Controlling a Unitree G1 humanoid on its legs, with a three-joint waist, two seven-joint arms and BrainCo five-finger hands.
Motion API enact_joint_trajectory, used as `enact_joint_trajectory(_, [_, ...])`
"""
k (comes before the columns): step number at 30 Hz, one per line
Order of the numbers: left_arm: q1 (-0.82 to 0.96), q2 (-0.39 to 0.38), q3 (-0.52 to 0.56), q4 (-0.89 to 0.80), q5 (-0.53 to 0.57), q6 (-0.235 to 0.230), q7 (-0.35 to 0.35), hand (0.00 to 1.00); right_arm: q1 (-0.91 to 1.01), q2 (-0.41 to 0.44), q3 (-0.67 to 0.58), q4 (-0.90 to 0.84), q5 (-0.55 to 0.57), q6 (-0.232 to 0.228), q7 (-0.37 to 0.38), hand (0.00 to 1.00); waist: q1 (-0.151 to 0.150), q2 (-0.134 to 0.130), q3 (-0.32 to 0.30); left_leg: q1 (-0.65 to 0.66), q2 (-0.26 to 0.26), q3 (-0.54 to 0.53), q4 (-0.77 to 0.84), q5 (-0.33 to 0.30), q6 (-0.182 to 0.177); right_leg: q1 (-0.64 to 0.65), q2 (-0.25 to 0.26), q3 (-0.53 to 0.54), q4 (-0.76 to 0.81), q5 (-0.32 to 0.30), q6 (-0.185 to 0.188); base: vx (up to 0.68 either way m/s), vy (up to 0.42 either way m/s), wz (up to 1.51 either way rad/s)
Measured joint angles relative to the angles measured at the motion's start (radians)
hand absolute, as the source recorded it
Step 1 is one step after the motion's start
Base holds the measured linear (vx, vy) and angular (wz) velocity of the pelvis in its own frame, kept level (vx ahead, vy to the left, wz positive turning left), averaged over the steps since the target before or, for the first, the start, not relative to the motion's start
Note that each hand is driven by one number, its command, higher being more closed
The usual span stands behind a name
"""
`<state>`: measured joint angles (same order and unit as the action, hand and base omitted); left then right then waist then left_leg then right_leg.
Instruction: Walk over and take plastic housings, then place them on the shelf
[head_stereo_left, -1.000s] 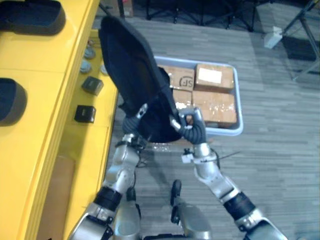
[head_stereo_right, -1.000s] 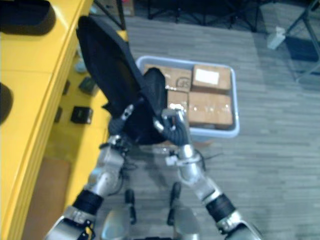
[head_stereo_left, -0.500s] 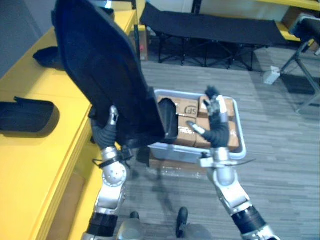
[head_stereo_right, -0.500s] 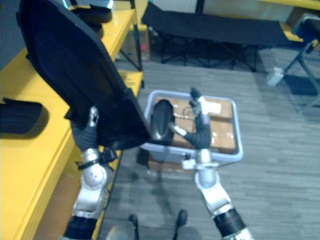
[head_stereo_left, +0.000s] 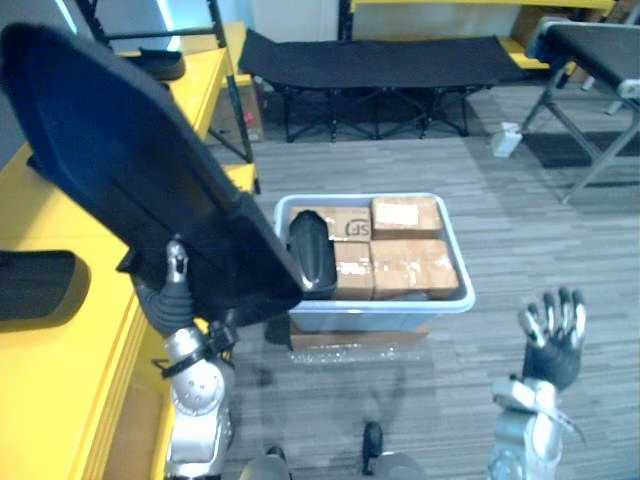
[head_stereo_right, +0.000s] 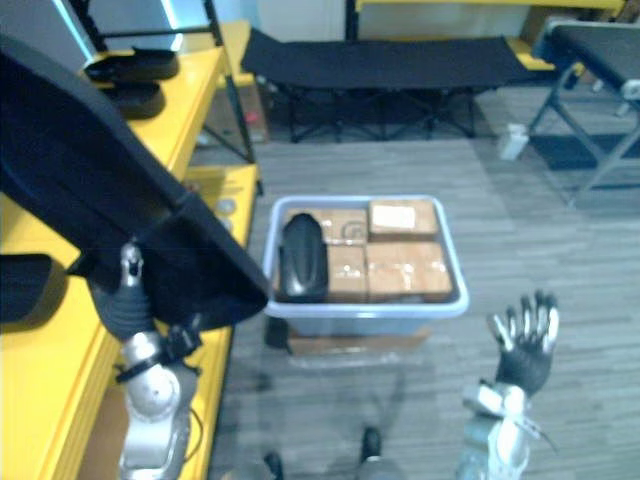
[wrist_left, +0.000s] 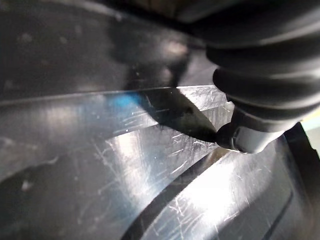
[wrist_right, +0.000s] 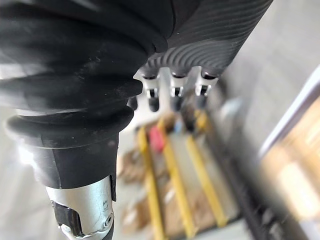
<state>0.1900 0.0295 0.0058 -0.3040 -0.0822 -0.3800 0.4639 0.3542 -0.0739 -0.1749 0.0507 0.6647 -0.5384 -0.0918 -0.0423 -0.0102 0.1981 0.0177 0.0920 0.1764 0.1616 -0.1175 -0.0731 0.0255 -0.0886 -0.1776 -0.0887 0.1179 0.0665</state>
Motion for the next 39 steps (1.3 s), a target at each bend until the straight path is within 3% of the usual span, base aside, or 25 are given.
enact_joint_trajectory(4, [0.067,0.002,0.021,0.0,-0.05,-0.011,-0.094,1.0,0.034,0.017,0.007,0.017,0.03,0.036,0.088,0.0,0.003,-0.001,-0.001,0.0,0.0,-0.003,0.003,0.0,0.0,0.002,0.0,0.0,0.0,-0.006,-0.005,-0.05,0.007,0.01])
enact_joint_trajectory(9, [0.087,0.002,0.006,-0.024,-0.075,-0.021,-0.164,1.0,0.033,0.016,0.083,0.019,0.008,0.049,0.115,0.0,0.015,-0.001,-0.014,-0.003,-0.003,-0.009,0.003,-0.001,0.0,0.003,-0.004,-0.007,0.0,-0.007,-0.004,-0.03,0.007,0.04])
enact_joint_trajectory(14, [0.086,0.004,-0.027,-0.067,-0.072,-0.016,-0.152,1.0,0.016,0.001,0.139,0.038,-0.052,0.067,0.125,0.0,0.024,0.003,-0.017,-0.006,-0.016,-0.024,0.005,-0.003,0.004,0.011,-0.015,-0.02,0.0,-0.01,0.0,-0.01,0.025,0.1])
enact_joint_trajectory(19, [0.123,0.002,0.044,-0.094,-0.044,0.026,-0.045,1.0,-0.055,-0.031,0.206,0.039,-0.052,0.067,0.189,0.0,0.036,0.006,-0.018,-0.018,-0.035,-0.085,0.016,-0.003,0.007,0.037,-0.031,-0.076,0.0,-0.019,0.011,-0.01,0.027,0.29])
enact_joint_trajectory(23, [0.179,0.0,0.162,-0.141,-0.017,0.055,0.028,1.0,-0.156,-0.055,0.322,0.039,-0.101,0.068,0.201,0.0,0.097,0.008,-0.017,-0.02,-0.045,-0.13,0.018,0.0,0.012,0.063,-0.037,-0.123,-0.001,-0.027,0.014,0.0,0.012,0.4])
enact_joint_trajectory(25, [0.223,-0.018,0.242,-0.152,-0.017,0.056,0.076,1.0,-0.239,-0.065,0.428,0.039,-0.144,0.083,0.201,0.0,0.152,0.007,-0.017,-0.021,-0.057,-0.174,0.017,0.004,0.016,0.086,-0.044,-0.171,-0.001,-0.04,0.019,0.0,0.007,0.56])
enact_joint_trajectory(30, [0.308,-0.081,0.342,-0.18,-0.028,0.044,0.085,1.0,-0.372,-0.055,0.612,0.052,-0.171,0.146,0.203,0.0,0.252,0.004,-0.016,-0.041,-0.09,-0.249,0.021,0.008,0.021,0.113,-0.067,-0.252,-0.001,-0.054,0.035,0.03,0.037,0.48])
enact_joint_trajectory(32, [0.332,-0.087,0.347,-0.204,-0.03,0.033,0.074,1.0,-0.396,-0.041,0.673,0.065,-0.221,0.168,0.202,0.0,0.27,-0.003,-0.018,-0.051,-0.103,-0.27,0.025,0.008,0.022,0.116,-0.075,-0.269,-0.001,-0.053,0.043,0.04,0.048,0.4])
enact_joint_trajectory(35, [0.315,-0.086,0.335,-0.232,-0.037,0.009,0.023,1.0,-0.418,-0.035,0.751,0.08,-0.311,0.203,0.187,0.0,0.273,-0.015,-0.012,-0.094,-0.129,-0.335,0.056,0.006,0.026,0.117,-0.084,-0.316,0.009,-0.054,0.044,0.04,0.05,0.52])
enact_joint_trajectory(39, [0.268,-0.08,0.28,-0.228,-0.068,0.009,-0.033,1.0,-0.412,-0.042,0.758,0.088,-0.366,0.222,0.089,0.0,0.266,-0.035,0.001,-0.111,-0.153,-0.396,0.079,0.003,0.028,0.116,-0.108,-0.342,0.087,-0.109,0.04,0.03,0.075,0.49])
